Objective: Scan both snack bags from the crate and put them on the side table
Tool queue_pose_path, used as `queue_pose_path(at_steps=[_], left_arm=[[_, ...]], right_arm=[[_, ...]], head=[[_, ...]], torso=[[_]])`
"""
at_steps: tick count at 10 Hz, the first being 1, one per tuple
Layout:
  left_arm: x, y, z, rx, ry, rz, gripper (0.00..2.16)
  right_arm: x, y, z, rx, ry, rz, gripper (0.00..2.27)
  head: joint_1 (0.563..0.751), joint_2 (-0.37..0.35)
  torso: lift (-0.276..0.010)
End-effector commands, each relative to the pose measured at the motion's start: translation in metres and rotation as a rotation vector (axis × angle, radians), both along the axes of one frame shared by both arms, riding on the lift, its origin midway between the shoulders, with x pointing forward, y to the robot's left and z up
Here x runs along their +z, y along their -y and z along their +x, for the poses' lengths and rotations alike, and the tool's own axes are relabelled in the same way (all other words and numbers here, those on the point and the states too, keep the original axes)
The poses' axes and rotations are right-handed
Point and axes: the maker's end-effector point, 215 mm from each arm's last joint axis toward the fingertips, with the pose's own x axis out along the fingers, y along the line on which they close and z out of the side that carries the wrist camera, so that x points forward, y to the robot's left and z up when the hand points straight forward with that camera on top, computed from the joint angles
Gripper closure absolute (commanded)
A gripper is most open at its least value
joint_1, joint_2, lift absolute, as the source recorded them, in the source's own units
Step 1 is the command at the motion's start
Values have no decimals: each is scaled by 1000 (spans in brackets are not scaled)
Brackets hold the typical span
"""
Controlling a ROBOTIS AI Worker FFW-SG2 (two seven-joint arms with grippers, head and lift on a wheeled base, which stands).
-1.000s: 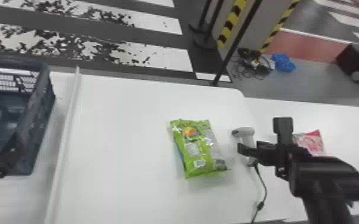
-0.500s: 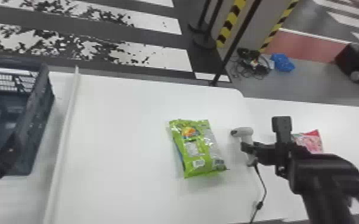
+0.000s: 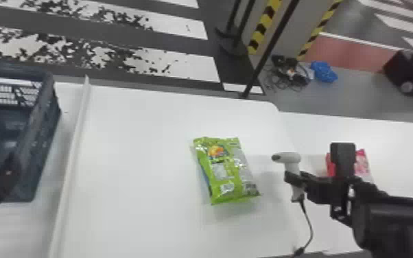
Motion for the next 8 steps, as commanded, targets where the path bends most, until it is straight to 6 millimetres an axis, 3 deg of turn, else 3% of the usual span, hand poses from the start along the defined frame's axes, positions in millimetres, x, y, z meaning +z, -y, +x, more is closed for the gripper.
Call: queue_pose_path(at_steps=[1,3,5,8], left_arm=[[-2,-1,1,1,-3,0,103],[-3,-2,1,5,-3,-4,103],[-3,-2,1,7,0,-6,103],[-2,-2,-1,16,8,-15,103]], right_arm=[[19,-14,-30,-18,8,14,2246],[21,-41,-69,-44,-62,105,2246],[16,-71,-95,-40,-109,153,2246],[19,-109,-100,15,-119,184,2246]], head=[[695,-322],[695,-311],[695,-291],[695,-226]], torso=[[-87],[-87],[-87],[-87]])
